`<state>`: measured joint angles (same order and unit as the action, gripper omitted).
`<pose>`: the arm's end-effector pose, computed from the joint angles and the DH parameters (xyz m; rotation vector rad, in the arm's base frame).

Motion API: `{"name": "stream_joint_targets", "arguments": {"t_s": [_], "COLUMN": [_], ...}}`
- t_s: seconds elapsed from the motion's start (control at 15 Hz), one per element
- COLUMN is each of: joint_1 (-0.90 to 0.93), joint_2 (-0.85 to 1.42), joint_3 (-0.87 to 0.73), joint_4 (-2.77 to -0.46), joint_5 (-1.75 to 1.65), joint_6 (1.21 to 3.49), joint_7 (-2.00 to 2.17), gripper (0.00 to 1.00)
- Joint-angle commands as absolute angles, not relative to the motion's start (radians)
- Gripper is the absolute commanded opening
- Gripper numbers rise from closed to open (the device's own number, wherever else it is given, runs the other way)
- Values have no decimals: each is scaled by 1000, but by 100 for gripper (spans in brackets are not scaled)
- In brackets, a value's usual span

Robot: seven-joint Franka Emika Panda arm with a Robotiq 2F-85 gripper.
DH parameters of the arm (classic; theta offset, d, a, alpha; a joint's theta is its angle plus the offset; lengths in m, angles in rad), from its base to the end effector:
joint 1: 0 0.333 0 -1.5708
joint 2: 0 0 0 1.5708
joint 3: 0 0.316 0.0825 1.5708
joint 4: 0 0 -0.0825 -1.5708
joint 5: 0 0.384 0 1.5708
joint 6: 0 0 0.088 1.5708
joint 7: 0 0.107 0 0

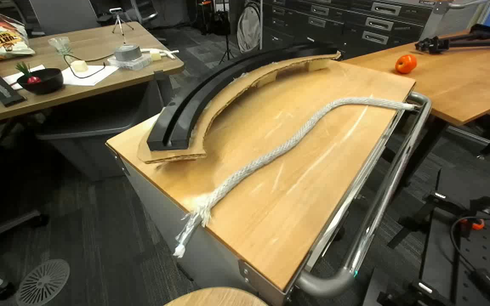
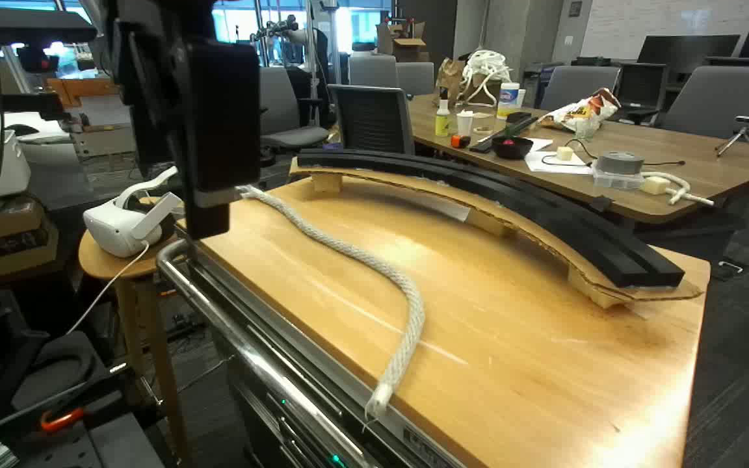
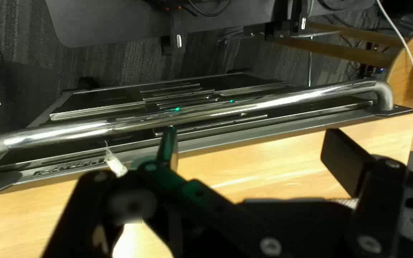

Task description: Place the rope along the middle of the black board

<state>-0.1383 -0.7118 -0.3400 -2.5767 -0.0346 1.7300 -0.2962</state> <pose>0.2862 -0.1560 0.4627 -2.9069 0.1126 0.1304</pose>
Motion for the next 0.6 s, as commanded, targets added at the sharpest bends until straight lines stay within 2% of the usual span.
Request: {"name": "stream_joint_targets", "arguments": {"t_s": [0.0, 0.33, 0.53], "joint_1": [-155, -155, -147], "joint_2": [-708, -710, -779], "joint_3": [-326, -327, -238], "joint_4": [-2572, -2566, -2576], "joint_5": [-26, -26, -173], "joint_6": [1730, 1730, 1638], "joint_7": [-305, -305, -336], "gripper": [100, 100, 100]}}
